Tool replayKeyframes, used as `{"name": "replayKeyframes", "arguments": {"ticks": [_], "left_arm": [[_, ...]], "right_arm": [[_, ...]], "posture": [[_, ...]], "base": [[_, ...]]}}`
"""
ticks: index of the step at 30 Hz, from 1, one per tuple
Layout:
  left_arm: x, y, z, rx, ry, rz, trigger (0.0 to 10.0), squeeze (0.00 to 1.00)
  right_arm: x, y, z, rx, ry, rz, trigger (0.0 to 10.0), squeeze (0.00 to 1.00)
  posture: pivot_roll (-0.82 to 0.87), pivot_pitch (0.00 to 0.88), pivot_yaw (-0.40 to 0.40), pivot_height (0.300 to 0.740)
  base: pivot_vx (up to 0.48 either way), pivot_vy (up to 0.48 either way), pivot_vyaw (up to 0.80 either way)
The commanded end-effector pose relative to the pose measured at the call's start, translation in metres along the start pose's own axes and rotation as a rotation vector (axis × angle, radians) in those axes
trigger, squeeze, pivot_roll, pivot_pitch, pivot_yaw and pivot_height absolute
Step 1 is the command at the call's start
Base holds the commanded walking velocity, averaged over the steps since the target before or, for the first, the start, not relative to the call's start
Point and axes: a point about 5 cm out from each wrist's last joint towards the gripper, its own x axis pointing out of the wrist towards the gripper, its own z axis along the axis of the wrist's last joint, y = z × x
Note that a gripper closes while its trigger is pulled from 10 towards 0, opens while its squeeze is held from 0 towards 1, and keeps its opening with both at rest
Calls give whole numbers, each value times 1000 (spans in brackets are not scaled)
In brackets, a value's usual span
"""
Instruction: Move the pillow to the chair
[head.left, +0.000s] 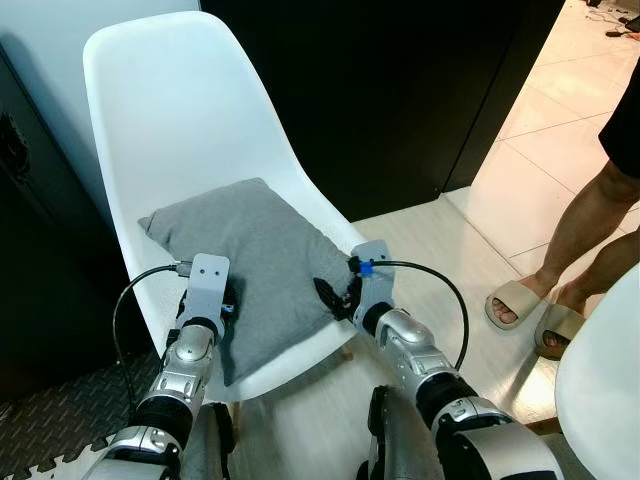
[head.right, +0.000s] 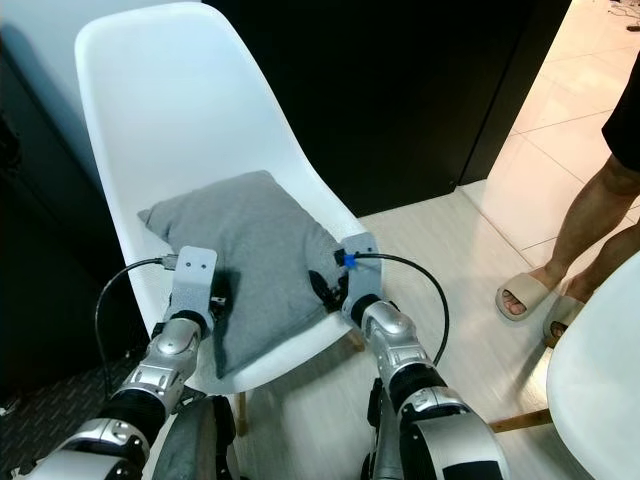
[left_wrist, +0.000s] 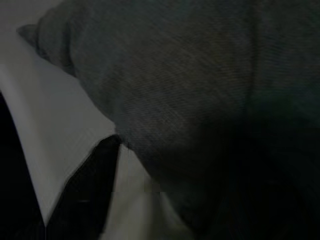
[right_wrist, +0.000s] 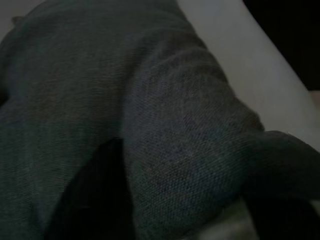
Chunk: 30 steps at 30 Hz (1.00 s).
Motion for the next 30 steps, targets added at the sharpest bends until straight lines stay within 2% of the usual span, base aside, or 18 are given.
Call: {"name": "replayKeyframes", "arguments": {"ticks": [1,10,11,15,16,17,18,19,20,21,22,23,24,26,27,28,29,30], "left_arm": [[-5,7,-6,-15,15,35,10000,1000],[-25,28,-24,-52,19,88,10000,1000],[-28,30,-28,-53,26,93,10000,1000],[-28,30,-28,-53,26,93,10000,1000],[-41,41,-39,-66,45,145,10000,1000],[-41,41,-39,-66,45,145,10000,1000],[-46,46,-42,-72,44,170,10000,1000],[-49,48,-43,-84,46,185,10000,290],[-50,50,-43,-88,47,189,10000,0],[-51,50,-43,-87,47,190,10000,0],[-51,50,-43,-87,47,190,10000,0],[-52,50,-43,-86,47,191,10000,0],[-52,51,-42,-84,45,192,10000,0],[-52,52,-41,-80,40,194,10000,0],[-52,52,-40,-77,36,192,10000,0],[-51,52,-37,-67,20,184,10000,0],[-51,52,-37,-67,20,184,10000,0],[-50,50,-27,-60,-31,152,10000,0]], "right_arm": [[-3,-3,-7,29,23,-23,10000,1000],[-12,-17,-15,95,25,-105,10000,1000],[-15,-21,-18,75,40,-139,10000,906],[-15,-21,-18,75,40,-139,10000,906],[-26,-39,-22,-108,69,-291,10000,0],[-26,-39,-22,-108,69,-291,10000,0],[-31,-45,-21,-218,62,-338,10000,0],[-35,-49,-24,-283,80,-369,10000,0],[-38,-52,-24,-371,88,-391,10000,0],[-39,-53,-24,-455,97,-396,10000,0],[-39,-53,-24,-455,97,-396,10000,0],[-42,-56,-25,-576,123,-423,10000,0],[-44,-59,-26,-627,134,-444,10000,0],[-47,-62,-26,-624,134,-469,10000,0],[-49,-65,-27,-563,126,-500,10000,0],[-51,-69,-27,-357,104,-542,10000,0],[-51,-69,-27,-357,104,-542,10000,0],[-52,-74,-27,-3,34,-584,10000,0]], "posture": [[38,173,-33,551],[48,152,-32,551],[49,151,-32,551],[49,151,-32,551],[50,144,-30,551],[50,144,-30,551],[50,144,-30,551],[49,142,-30,551],[49,141,-29,551],[50,140,-29,551],[50,140,-29,551],[49,141,-27,551],[49,141,-27,551],[49,142,-26,551],[49,142,-26,551],[47,147,-24,551],[47,147,-24,551],[43,147,-24,551]], "base": [[0,0,0],[0,0,0],[0,0,0],[0,0,0],[0,0,0],[0,0,0],[0,0,0],[0,0,0],[0,0,0],[0,0,0],[0,0,0],[0,0,0],[0,0,0],[0,0,0],[0,0,0],[0,0,0],[0,0,0],[0,0,0]]}}
